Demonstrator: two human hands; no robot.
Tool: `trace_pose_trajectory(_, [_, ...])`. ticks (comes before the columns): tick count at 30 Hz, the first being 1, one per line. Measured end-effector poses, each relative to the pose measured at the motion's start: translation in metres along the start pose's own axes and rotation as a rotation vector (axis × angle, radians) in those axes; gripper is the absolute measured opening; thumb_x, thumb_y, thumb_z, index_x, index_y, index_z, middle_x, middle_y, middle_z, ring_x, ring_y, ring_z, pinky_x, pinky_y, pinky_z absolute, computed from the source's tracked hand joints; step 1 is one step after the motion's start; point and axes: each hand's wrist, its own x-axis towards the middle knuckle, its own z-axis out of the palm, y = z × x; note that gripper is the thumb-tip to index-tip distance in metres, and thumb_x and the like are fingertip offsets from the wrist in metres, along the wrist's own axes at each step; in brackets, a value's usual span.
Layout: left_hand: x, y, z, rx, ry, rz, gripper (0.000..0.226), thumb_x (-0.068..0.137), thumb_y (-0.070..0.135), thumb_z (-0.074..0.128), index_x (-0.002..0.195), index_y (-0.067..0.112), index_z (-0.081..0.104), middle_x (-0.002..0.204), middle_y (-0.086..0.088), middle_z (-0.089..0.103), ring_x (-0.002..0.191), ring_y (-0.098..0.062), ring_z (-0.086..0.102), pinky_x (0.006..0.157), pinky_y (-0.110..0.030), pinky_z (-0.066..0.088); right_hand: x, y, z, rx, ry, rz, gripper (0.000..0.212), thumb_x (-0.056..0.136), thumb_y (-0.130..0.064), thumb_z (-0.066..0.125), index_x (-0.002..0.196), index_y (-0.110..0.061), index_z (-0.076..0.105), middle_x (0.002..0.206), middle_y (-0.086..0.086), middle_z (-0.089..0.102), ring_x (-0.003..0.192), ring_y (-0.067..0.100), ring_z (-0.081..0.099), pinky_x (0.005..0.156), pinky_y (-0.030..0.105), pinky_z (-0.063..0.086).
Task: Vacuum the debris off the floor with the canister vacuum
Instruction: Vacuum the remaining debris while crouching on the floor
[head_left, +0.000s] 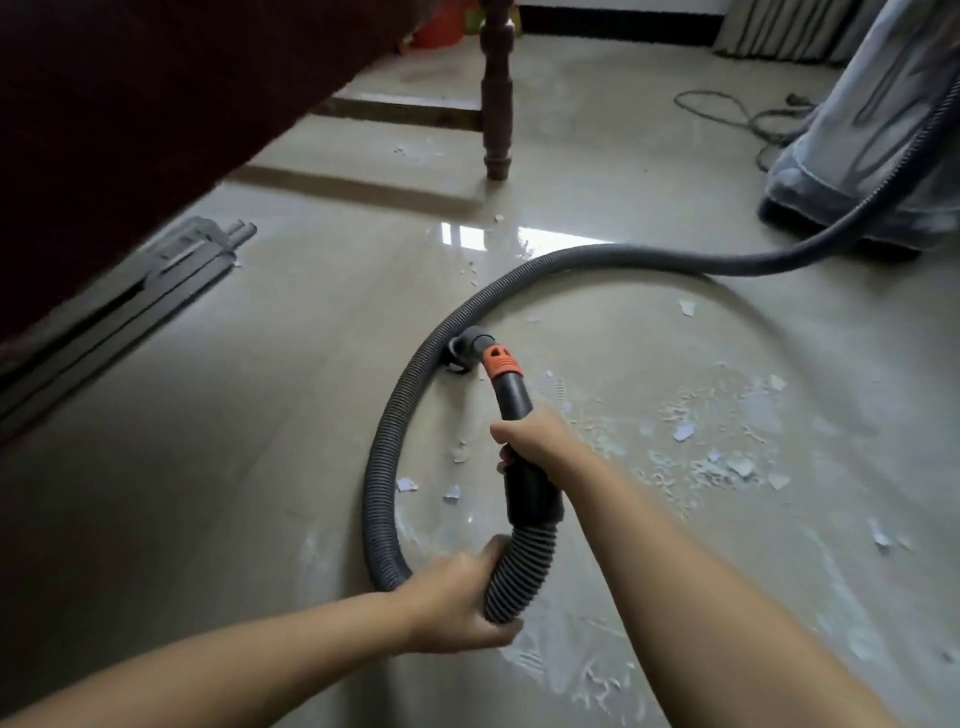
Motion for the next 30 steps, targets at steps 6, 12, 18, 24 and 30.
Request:
trace_pose_trajectory(6, [0.010,0.024,-0.001,-0.212,-0.168,0.047,0.041,0.080,0.042,0.066,0.113,0.026,0.047,0.091,0.004,0.060,0.071,-0.011,0.057,0.064,-0.029,0.049,-0.031,0.028,-0.033,0.153,0.351,0.100,0.019,0.083,-0.004,0.057,0.100,-0.001,0.049,0.068,0.013,0.060,0.052,0.022,0.061,0.049,0.027,0.051])
trace_pose_trajectory(12, [-0.046,-0.009,0.003,-0.060,-0.125,-0.071,0.035,0.073,0.055,0.059,0.090,0.026,0.051,0.081,0.010,0.061,0.075,-0.011,0.058,0.064,-0.026,0.045,-0.053,0.031,0.026,0.170,0.094,0.075,0.014,0.081,0.000,0.055,0.094,0.001,0.048,0.060,0.013,0.055,0.044,0.020,0.058,0.043,0.022,0.049])
trace_pose_trajectory(18, [-0.059,-0.021,0.050,-0.113,-0.076,-0.069,0.041,0.075,0.059,0.061,0.101,0.028,0.054,0.097,0.006,0.067,0.088,-0.015,0.063,0.072,-0.031,0.050,-0.058,0.068,0.043,0.067,0.153,0.011,0.021,0.080,-0.006,0.057,0.099,-0.001,0.050,0.061,0.010,0.058,0.047,0.022,0.061,0.049,0.025,0.051])
trace_pose_trajectory(24, [-0.067,-0.015,0.050,-0.018,-0.193,0.010,0.022,0.078,0.035,0.068,0.091,0.023,0.054,0.084,0.006,0.062,0.076,-0.013,0.058,0.056,-0.020,0.039,-0.082,0.116,0.038,0.245,0.416,0.071,0.032,0.078,-0.009,0.059,0.107,0.004,0.054,0.067,0.013,0.062,0.048,0.022,0.064,0.043,0.022,0.046])
trace_pose_trajectory(30, [-0.114,-0.023,0.071,0.038,-0.124,-0.064,0.037,0.075,0.056,0.063,0.090,0.023,0.054,0.090,0.000,0.067,0.082,-0.020,0.062,0.062,-0.028,0.041,-0.106,0.102,0.081,0.047,0.105,0.004,0.019,0.077,-0.007,0.056,0.094,-0.003,0.050,0.056,0.008,0.058,0.046,0.021,0.062,0.053,0.029,0.052])
